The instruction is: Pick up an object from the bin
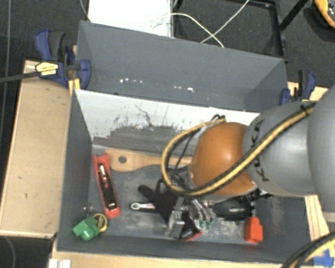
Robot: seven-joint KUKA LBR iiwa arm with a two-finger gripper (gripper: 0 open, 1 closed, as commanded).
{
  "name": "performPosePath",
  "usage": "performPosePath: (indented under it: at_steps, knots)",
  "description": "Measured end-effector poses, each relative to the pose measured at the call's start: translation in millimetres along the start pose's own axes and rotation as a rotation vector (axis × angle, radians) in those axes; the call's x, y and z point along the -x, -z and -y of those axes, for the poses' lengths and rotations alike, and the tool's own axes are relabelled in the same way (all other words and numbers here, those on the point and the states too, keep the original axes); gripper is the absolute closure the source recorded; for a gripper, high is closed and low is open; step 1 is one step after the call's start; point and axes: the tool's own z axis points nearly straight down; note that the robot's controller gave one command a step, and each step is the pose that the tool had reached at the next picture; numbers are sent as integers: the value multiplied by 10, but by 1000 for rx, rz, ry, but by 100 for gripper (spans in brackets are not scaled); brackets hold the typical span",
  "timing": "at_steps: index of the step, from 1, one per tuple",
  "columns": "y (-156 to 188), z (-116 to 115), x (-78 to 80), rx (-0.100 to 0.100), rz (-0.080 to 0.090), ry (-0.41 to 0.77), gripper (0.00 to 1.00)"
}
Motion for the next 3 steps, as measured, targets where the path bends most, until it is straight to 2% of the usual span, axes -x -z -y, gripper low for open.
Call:
performPosePath:
  at_steps: [1,2,3]
  knots:
    - [-20,-193,208,6,14,-165,0]
    - [1,-5,14,1,2,-10,100]
    - [2,-5,14,1,2,-11,100]
